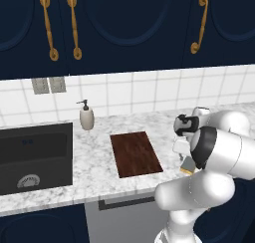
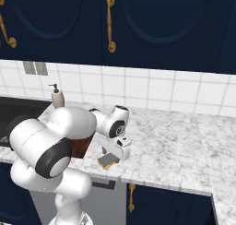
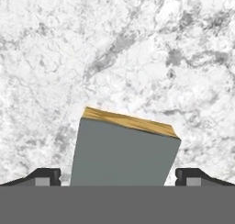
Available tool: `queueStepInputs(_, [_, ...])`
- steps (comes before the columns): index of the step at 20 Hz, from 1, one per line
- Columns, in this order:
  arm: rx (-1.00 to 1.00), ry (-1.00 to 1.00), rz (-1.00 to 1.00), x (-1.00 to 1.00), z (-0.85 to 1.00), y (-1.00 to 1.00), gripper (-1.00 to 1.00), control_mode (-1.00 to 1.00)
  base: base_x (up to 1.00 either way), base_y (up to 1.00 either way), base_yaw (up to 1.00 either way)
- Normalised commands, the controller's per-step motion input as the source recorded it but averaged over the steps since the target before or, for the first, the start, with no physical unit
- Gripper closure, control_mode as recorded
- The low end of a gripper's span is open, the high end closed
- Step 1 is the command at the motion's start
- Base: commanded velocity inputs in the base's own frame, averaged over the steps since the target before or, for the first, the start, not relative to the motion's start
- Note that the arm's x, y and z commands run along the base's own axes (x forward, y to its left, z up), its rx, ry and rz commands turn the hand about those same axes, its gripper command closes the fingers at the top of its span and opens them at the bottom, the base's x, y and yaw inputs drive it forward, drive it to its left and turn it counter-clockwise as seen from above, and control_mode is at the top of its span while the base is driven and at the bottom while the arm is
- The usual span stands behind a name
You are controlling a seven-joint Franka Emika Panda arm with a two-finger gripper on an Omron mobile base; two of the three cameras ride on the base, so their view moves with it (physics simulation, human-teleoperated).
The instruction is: Pick up the sponge from the counter and clean the cutting board by briefly scrubbing or pressing down on the cutting board. Once finished, release the sponge.
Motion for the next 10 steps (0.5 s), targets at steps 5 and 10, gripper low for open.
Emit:
queueStepInputs(5, [0.00,0.00,-0.03,0.00,-0.25,0.00,-1.00,-1.00,0.00,0.00,0.00])
queueStepInputs(10, [0.00,0.00,-0.03,0.00,-0.09,0.00,-1.00,-1.00,0.00,0.00,0.00])
